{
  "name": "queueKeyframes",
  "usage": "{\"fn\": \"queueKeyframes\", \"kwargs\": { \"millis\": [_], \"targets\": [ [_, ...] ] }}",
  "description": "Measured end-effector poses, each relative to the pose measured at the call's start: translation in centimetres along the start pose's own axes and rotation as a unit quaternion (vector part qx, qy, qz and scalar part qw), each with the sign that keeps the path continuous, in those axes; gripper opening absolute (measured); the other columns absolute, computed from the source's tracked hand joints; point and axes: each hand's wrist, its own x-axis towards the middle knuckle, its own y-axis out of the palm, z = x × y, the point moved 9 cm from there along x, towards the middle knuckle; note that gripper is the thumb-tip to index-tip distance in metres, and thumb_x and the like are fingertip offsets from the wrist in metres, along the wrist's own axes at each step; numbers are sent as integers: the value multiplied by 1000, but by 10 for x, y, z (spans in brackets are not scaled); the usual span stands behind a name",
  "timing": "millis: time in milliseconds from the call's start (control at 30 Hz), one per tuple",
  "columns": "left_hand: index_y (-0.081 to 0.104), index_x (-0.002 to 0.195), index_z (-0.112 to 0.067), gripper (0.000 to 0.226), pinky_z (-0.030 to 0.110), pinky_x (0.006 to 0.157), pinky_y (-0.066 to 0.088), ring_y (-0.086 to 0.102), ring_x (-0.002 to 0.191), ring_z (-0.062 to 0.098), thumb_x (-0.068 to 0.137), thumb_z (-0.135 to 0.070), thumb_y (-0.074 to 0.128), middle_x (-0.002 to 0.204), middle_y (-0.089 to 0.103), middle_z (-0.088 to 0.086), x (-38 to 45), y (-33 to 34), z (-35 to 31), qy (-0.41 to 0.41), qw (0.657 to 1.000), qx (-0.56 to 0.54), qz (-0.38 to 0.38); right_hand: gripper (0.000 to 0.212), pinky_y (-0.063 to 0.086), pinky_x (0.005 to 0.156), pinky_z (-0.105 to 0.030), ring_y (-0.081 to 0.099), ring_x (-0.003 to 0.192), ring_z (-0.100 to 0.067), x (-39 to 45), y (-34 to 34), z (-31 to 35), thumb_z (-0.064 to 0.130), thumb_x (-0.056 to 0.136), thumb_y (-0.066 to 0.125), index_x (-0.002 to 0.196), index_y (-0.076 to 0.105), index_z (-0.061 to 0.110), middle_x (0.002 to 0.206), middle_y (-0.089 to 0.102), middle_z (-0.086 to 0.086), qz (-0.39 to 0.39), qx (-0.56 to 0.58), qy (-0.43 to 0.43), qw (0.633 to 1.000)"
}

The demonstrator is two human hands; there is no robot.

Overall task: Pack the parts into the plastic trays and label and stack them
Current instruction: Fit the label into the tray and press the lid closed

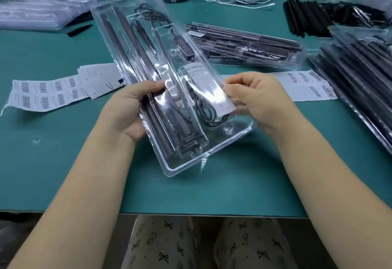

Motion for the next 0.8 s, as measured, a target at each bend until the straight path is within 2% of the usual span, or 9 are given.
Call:
{"fn": "queueKeyframes", "kwargs": {
  "millis": [67, 133, 200, 300, 433, 533, 667, 733, 800],
  "targets": [
    [73, 54, -7, 5, 49, 70, 59, 67, 69, 27, 58, -9, 70, 66, 67, 9, 0, -1, 2, 4, 1000, 7, -10, 6, 54, 49, -23, 62, 55, -14, 0, 3, -7, 9, 85, 66, 81, 69, 9, 67, 70, -1, 22, 21, 49, 998],
    [72, 49, -8, 10, 46, 79, 56, 64, 60, 20, 58, -9, 68, 59, 66, 5, -3, 1, 1, 17, 1000, 15, -21, 11, 49, 44, -20, 59, 50, -14, -3, 4, -13, 18, 82, 69, 81, 68, 7, 66, 70, -5, 52, 29, 95, 994],
    [70, 50, -7, 18, 39, 73, 58, 61, 50, 14, 67, -4, 65, 54, 64, 3, -4, 2, -2, 30, 999, 6, -34, 22, 49, 43, -20, 60, 48, -14, -11, 9, -19, 26, 73, 72, 83, 67, 7, 68, 70, -8, 114, 23, 141, 983],
    [63, 73, 0, 13, 33, 56, 58, 64, 53, 17, 84, 2, 56, 58, 66, 6, -4, -1, -4, 44, 996, -50, -55, 38, 48, 41, -20, 62, 47, -14, -23, 18, -27, 35, 64, 69, 86, 63, 5, 73, 72, -14, 191, -25, 196, 961],
    [62, 76, 0, 10, 36, 58, 59, 65, 61, 24, 85, 1, 58, 66, 63, 10, -2, -6, -3, 39, 996, -51, -67, 21, 42, 38, -15, 53, 40, -9, -21, 20, -30, 24, 87, 59, 74, 62, 8, 60, 67, -10, 177, -32, 193, 965],
    [71, 65, -3, 25, 34, 57, 59, 65, 54, 18, 86, 0, 57, 58, 64, 6, -1, -7, -5, 50, 996, -43, -62, 24, 38, 38, -14, 49, 38, -8, -18, 20, -28, 19, 88, 58, 67, 63, 11, 56, 65, -9, 154, -3, 168, 974],
    [64, 84, 2, 7, 34, 55, 57, 67, 57, 19, 86, 0, 57, 62, 67, 7, -1, -7, -2, 35, 995, -60, -66, 38, 34, 35, -15, 47, 46, -14, -11, 16, -33, 17, 83, 60, 45, 66, 20, 49, 55, -1, 92, 26, 158, 983],
    [66, 74, -1, 14, 33, 54, 57, 66, 54, 18, 86, 0, 58, 58, 65, 6, 0, -8, -1, 40, 995, -63, -68, 30, 31, 36, -14, 48, 43, -13, -8, 13, -33, 21, 76, 63, 45, 65, 22, 54, 54, -1, 76, 3, 147, 986],
    [70, 55, -7, 34, 29, 53, 56, 64, 51, 15, 86, -1, 58, 54, 64, 3, 1, -9, -1, 53, 995, -57, -61, 21, 27, 37, -14, 46, 41, -10, -9, 17, -33, 27, 67, 63, 46, 63, 21, 59, 51, -6, 93, -9, 143, 985]
  ]
}}
